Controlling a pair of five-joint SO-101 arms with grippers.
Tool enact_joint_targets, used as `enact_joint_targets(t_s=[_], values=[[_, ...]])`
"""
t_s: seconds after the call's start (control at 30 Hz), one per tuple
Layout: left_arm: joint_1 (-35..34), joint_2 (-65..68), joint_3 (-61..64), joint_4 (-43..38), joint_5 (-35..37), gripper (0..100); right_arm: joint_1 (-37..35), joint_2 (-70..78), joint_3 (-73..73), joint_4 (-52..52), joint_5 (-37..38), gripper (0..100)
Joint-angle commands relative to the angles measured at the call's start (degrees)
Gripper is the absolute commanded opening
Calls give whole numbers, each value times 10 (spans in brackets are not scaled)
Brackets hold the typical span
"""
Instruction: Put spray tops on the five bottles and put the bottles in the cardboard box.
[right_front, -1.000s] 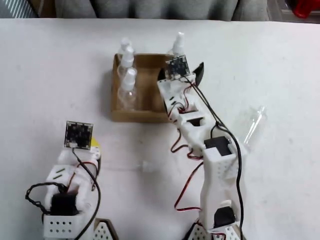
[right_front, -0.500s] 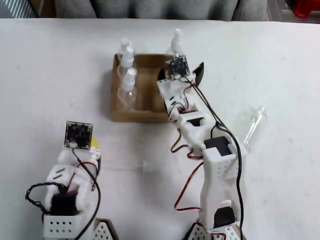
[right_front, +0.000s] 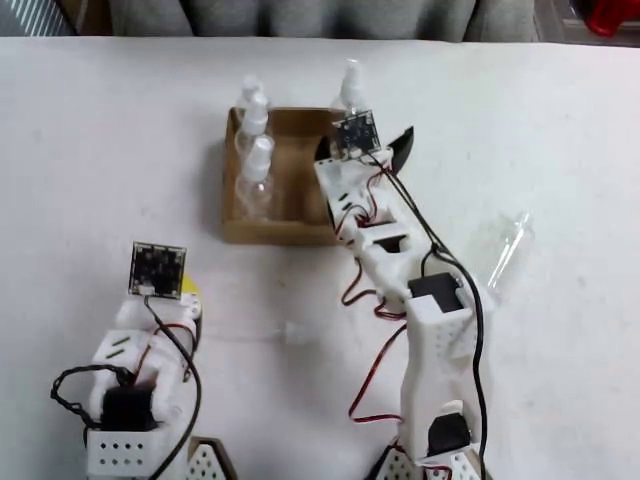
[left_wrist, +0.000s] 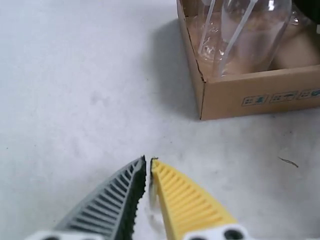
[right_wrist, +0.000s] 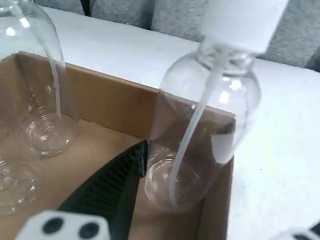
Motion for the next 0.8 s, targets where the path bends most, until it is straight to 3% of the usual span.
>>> enact_joint_targets(t_s=[0.0, 0.2, 0.77], values=[[-7, -7, -2, -11, -6, 20, -7, -7, 3, -9, -9, 502], [-7, -7, -2, -11, -6, 20, -7, -7, 26, -74, -10, 501], [-7, -7, -2, -11, -6, 20, -14, -65, 73, -78, -45, 501]])
